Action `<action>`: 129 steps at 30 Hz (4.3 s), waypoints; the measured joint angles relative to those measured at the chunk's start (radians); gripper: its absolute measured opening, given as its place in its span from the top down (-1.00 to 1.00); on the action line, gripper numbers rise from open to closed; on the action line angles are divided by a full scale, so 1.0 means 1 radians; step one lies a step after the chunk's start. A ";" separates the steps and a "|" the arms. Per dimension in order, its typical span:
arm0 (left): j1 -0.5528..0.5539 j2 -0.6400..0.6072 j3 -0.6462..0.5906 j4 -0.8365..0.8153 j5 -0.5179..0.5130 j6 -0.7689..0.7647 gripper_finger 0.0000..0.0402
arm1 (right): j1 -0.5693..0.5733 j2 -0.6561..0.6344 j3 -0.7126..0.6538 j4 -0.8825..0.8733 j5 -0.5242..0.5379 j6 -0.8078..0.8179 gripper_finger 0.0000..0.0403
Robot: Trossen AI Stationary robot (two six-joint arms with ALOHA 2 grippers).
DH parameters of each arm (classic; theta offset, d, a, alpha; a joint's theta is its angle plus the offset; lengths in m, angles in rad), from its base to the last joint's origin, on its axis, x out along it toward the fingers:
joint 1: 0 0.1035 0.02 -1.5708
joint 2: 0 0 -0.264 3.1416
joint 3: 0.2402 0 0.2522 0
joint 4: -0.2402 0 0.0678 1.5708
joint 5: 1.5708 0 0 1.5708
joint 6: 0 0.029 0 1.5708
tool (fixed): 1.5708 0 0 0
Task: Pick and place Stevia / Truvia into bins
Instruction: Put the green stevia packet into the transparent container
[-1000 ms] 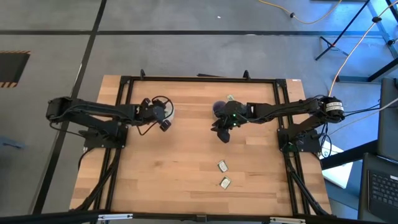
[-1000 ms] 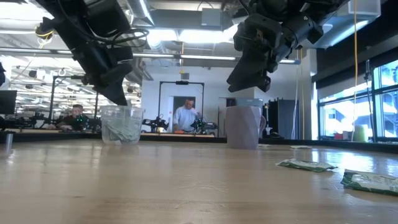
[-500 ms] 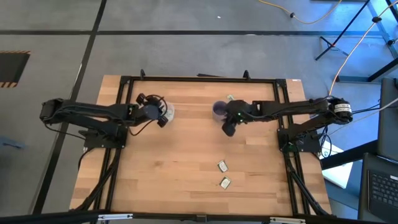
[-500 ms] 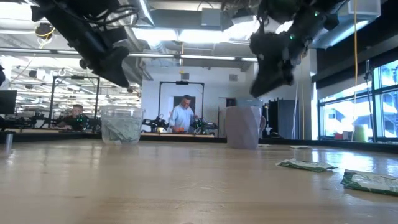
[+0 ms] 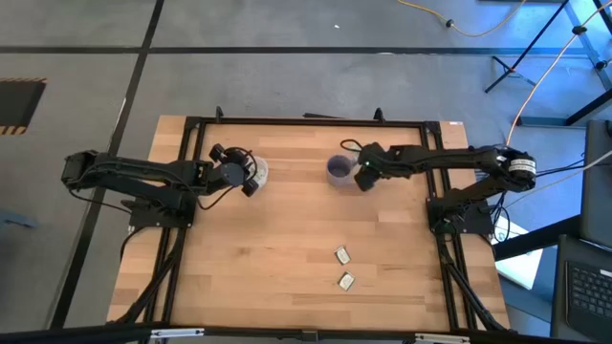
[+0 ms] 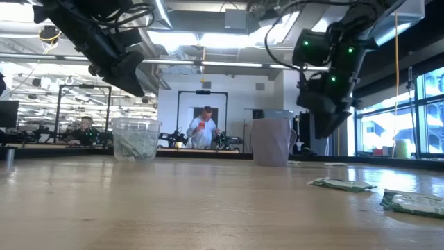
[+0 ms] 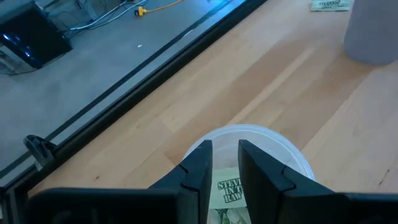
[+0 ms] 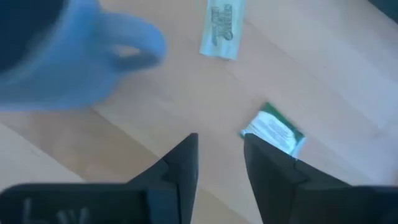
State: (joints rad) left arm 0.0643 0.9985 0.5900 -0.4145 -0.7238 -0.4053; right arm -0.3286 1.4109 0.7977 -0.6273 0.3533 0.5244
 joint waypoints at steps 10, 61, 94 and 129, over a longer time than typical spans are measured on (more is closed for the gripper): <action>0.000 0.000 0.000 0.000 0.005 0.000 0.65 | -0.154 0.006 -0.064 -0.011 -0.007 0.021 0.35; 0.000 0.000 0.000 0.008 0.017 -0.001 0.71 | -0.189 -0.073 -0.169 0.059 -0.052 -0.031 0.99; 0.058 0.238 0.000 0.701 0.755 0.047 0.41 | 0.336 0.028 0.062 0.613 0.178 -0.334 1.00; 0.102 0.264 0.000 0.778 0.690 -0.123 0.41 | 0.379 0.298 0.451 0.418 0.179 -0.430 1.00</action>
State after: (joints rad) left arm 0.1661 1.2625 0.5900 0.3639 -0.0343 -0.5285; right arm 0.0505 1.7094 1.2488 -0.2092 0.5320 0.0943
